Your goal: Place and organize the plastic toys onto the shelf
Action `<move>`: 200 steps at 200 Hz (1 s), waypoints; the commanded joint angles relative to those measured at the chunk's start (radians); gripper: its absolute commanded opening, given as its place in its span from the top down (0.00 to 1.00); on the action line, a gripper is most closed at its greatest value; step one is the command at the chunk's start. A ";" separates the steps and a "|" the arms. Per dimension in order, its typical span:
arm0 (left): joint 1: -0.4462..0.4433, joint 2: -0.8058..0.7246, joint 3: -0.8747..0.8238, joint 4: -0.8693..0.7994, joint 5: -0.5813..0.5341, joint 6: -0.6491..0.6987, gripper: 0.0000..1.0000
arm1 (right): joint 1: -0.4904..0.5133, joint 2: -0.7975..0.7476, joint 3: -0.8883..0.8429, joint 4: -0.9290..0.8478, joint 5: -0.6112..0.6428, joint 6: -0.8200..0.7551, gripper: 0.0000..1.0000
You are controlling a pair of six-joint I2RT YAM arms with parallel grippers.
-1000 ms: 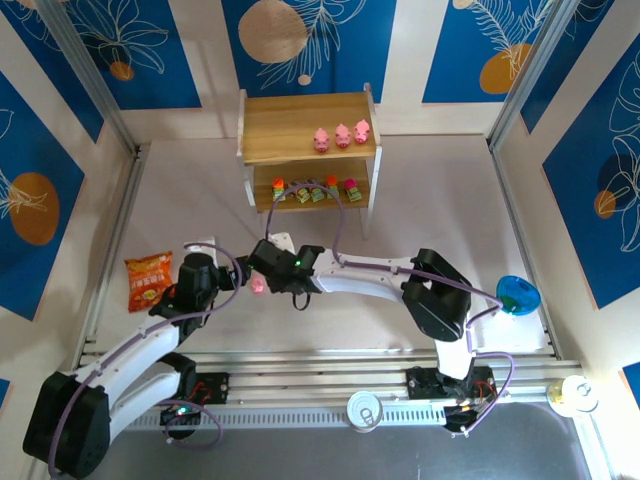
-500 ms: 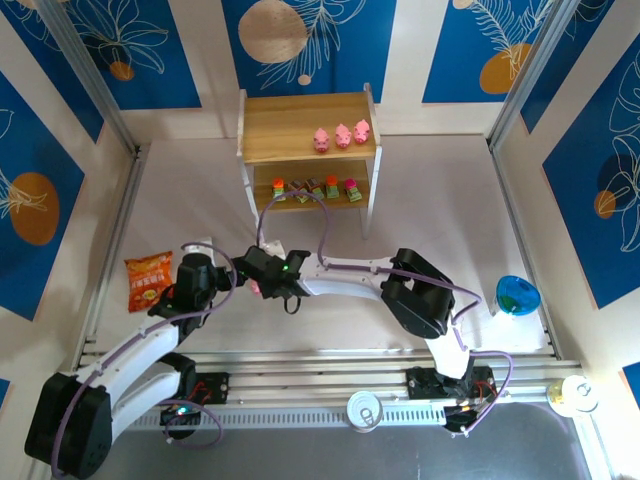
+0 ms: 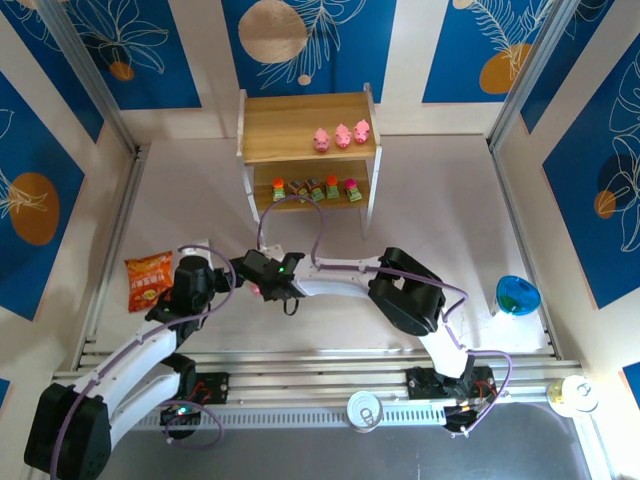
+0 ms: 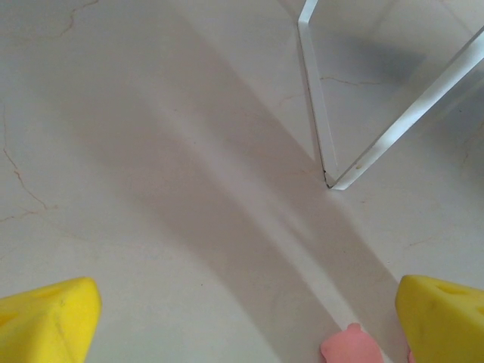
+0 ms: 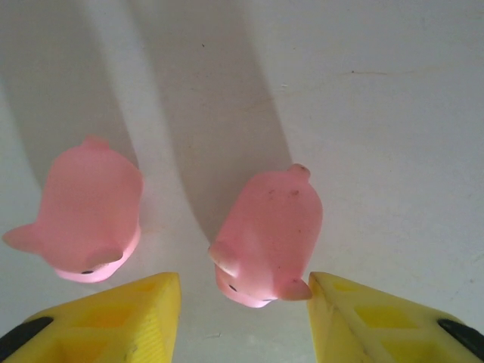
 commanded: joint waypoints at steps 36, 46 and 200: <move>0.016 0.003 -0.009 0.003 0.011 -0.012 0.00 | -0.020 0.036 0.048 -0.003 -0.009 0.013 0.52; 0.015 0.004 -0.010 0.005 0.011 -0.012 0.00 | -0.022 0.040 0.053 -0.005 -0.008 0.008 0.52; 0.019 0.018 -0.009 0.018 0.027 -0.011 0.00 | -0.033 0.057 0.060 -0.032 0.009 -0.019 0.66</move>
